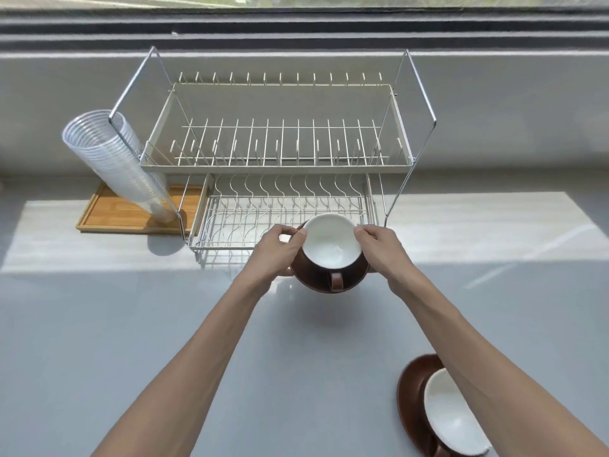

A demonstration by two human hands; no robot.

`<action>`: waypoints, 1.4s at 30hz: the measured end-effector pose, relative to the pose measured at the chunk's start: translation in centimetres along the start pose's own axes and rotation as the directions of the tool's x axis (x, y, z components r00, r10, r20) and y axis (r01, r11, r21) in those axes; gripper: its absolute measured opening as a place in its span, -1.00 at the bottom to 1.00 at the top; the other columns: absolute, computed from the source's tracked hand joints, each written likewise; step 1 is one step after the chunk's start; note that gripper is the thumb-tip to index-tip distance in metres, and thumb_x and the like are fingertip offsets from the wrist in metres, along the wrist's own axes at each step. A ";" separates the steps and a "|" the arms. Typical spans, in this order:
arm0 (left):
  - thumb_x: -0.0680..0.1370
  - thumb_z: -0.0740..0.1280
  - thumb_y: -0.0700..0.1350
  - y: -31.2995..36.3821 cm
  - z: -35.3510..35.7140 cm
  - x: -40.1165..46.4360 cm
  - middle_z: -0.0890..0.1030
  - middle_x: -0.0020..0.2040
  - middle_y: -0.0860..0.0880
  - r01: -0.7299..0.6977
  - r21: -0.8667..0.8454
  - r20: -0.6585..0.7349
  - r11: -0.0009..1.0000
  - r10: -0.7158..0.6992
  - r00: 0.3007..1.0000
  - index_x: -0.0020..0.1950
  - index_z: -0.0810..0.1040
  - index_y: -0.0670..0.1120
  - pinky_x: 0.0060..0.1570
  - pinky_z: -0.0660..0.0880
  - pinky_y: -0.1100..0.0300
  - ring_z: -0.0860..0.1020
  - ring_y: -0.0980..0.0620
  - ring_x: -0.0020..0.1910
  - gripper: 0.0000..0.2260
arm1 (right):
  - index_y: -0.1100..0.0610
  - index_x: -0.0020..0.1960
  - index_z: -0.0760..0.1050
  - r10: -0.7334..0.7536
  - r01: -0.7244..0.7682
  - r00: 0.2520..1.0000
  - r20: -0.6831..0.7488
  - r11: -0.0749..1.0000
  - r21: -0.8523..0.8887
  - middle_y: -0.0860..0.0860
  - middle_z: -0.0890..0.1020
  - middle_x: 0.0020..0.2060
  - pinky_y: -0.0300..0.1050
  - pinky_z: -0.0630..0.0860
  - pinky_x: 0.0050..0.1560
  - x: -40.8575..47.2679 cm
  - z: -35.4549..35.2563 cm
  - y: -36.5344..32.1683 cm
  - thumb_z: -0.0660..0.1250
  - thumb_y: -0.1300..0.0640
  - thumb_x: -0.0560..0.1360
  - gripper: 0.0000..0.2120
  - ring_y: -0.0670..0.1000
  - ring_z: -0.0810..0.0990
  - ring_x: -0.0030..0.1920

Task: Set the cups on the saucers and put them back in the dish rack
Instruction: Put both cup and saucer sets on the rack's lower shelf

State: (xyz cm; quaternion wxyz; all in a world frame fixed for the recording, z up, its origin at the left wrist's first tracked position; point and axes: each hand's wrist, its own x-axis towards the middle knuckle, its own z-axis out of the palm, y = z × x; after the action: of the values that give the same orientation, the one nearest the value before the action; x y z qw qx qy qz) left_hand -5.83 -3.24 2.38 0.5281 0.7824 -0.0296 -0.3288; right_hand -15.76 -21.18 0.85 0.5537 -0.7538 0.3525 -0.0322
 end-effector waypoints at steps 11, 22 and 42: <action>0.59 0.33 0.07 4.1 0.8 7.6 0.59 -0.25 -0.01 0.048 0.023 -0.032 0.999 -0.048 0.998 0.08 0.48 -0.04 -0.19 0.64 0.04 0.57 0.03 -0.31 -0.80 | 0.05 -0.34 0.29 0.008 -0.010 0.998 -0.058 0.999 -0.032 -0.01 0.33 -0.43 -0.07 0.29 -0.21 7.3 0.7 -2.3 0.10 0.09 0.55 -0.72 0.06 0.32 -0.30; 0.60 0.31 -0.02 4.4 2.3 11.6 0.55 0.00 -0.12 0.031 0.008 -0.149 1.000 -0.029 0.988 0.25 0.47 -0.25 0.17 0.58 -0.16 0.61 -0.15 0.08 -0.65 | 0.05 -0.45 0.16 -0.013 -0.006 0.985 -0.171 0.993 -0.115 -0.05 0.25 -0.50 -0.10 0.13 -0.41 11.5 1.6 -2.5 0.12 0.17 0.58 -0.58 -0.02 0.23 -0.43; 0.60 0.26 0.00 2.6 2.1 8.2 0.49 0.40 -0.04 -0.096 0.257 0.008 0.962 0.098 0.995 0.45 0.42 -0.04 0.24 0.37 0.16 0.45 0.01 0.34 -0.59 | 0.20 0.27 0.45 -0.027 0.017 0.999 -0.038 0.974 -0.226 0.14 0.48 0.32 0.06 0.29 0.40 7.5 1.2 -3.5 0.02 0.07 0.66 -0.65 0.17 0.40 0.38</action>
State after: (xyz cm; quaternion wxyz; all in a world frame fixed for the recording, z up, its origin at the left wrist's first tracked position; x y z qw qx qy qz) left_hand 0.19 -9.24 0.14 0.4378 0.8426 -0.1090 -0.2941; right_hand -7.82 -23.96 0.79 0.4569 -0.8148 0.3567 -0.0137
